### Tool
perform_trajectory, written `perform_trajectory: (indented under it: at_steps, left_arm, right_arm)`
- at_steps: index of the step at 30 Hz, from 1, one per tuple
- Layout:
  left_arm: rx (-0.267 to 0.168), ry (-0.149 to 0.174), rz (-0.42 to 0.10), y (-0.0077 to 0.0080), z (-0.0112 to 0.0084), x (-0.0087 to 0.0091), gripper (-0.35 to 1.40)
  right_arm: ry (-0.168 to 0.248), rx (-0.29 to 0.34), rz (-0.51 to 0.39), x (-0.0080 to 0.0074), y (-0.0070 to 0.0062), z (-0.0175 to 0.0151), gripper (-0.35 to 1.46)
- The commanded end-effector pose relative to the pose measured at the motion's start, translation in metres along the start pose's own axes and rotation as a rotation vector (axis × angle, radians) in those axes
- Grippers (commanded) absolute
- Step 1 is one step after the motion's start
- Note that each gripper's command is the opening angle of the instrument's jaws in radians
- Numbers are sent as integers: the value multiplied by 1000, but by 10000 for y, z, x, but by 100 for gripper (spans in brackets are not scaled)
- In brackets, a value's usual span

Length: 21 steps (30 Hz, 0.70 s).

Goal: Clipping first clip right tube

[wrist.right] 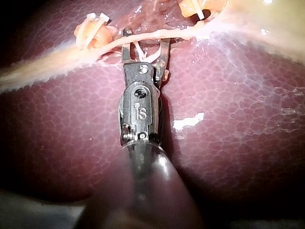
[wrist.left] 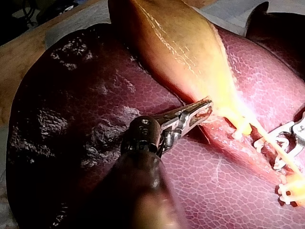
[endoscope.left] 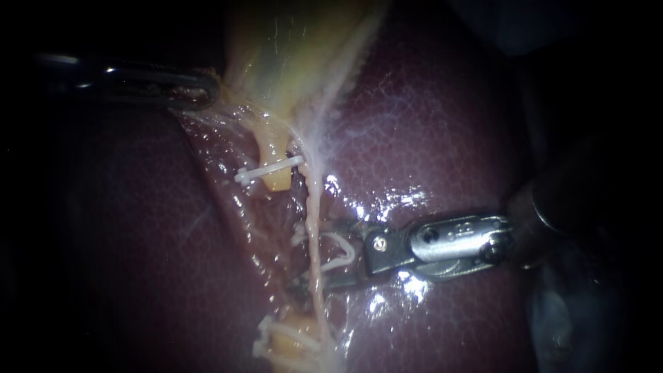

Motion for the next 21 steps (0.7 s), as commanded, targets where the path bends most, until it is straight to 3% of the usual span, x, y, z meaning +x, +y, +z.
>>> perform_trajectory:
  at_steps: [1, 10, 16, 21]
  left_arm:
    - [1, 0, 0, 0, 0, 0, -35]
    - [1, 0, 0, 1, -1, 1, -35]
    - [1, 0, 0, 1, -1, 1, -35]
    - [1, 0, 0, 1, -1, 1, -35]
  right_arm:
    - [1, 0, 2, 1, 0, -2, 50]
    - [2, 8, 23, 5, 9, -52, 49]
    - [3, 3, 35, 16, 13, -89, 49]
    - [4, 10, 79, 30, 8, -103, 49]
